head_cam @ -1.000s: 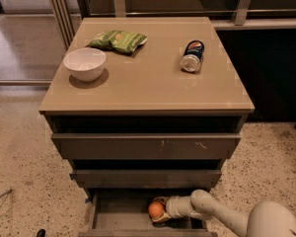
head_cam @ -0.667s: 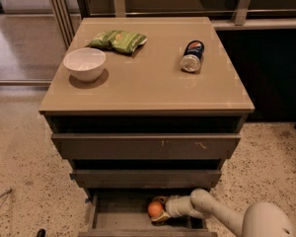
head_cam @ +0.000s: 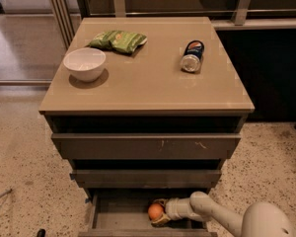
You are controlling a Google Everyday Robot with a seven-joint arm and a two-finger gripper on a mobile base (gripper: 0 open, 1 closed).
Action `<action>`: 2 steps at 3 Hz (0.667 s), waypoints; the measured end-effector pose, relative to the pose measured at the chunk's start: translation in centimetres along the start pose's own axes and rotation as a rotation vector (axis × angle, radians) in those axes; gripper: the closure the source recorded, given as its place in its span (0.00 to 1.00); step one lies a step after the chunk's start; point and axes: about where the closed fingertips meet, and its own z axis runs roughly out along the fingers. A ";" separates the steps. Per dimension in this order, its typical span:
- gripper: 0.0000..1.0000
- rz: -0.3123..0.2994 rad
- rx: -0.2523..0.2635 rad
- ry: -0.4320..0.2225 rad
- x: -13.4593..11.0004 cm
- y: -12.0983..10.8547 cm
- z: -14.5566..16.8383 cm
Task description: Place orange into bottom drawer
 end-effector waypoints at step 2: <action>0.54 0.000 0.000 0.000 0.0 0.0 0.0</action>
Offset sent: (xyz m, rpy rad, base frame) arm 0.0000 0.0000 0.0000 0.0000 0.0000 0.0000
